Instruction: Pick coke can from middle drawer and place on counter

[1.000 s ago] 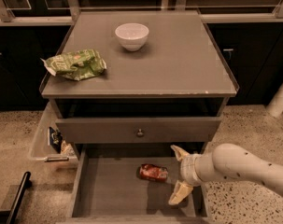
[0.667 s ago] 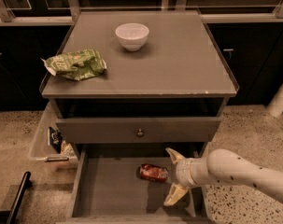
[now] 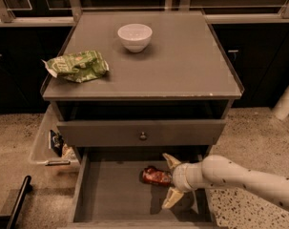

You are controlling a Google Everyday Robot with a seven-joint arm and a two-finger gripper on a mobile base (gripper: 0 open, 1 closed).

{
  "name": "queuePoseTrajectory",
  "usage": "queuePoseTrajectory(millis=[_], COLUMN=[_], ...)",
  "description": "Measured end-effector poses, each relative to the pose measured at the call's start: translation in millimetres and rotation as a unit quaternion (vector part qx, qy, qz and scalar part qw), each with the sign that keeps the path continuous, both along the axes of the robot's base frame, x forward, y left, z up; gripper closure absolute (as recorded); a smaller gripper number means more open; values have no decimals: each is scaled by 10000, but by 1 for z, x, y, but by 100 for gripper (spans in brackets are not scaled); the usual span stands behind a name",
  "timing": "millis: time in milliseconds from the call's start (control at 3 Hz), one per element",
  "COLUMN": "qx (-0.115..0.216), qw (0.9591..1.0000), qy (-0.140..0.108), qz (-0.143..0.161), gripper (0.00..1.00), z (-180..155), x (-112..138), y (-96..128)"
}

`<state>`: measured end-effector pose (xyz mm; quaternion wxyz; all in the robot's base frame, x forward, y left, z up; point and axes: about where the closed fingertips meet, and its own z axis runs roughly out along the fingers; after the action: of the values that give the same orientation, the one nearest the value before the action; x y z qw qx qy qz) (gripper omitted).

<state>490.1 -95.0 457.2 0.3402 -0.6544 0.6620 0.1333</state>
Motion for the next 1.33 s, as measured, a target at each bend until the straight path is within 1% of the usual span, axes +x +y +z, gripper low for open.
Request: queuePoseTrajectory(millis=[333, 667, 1000, 1333], qx=[-135, -171, -91, -22], qw=[9999, 9997, 9994, 9989], qy=[18, 168, 333, 443], qz=[46, -1, -82, -156], gripper=[0, 0, 0, 0], z=[-22, -47, -66, -79], x=[19, 33, 40, 44], y=[3, 5, 10, 13])
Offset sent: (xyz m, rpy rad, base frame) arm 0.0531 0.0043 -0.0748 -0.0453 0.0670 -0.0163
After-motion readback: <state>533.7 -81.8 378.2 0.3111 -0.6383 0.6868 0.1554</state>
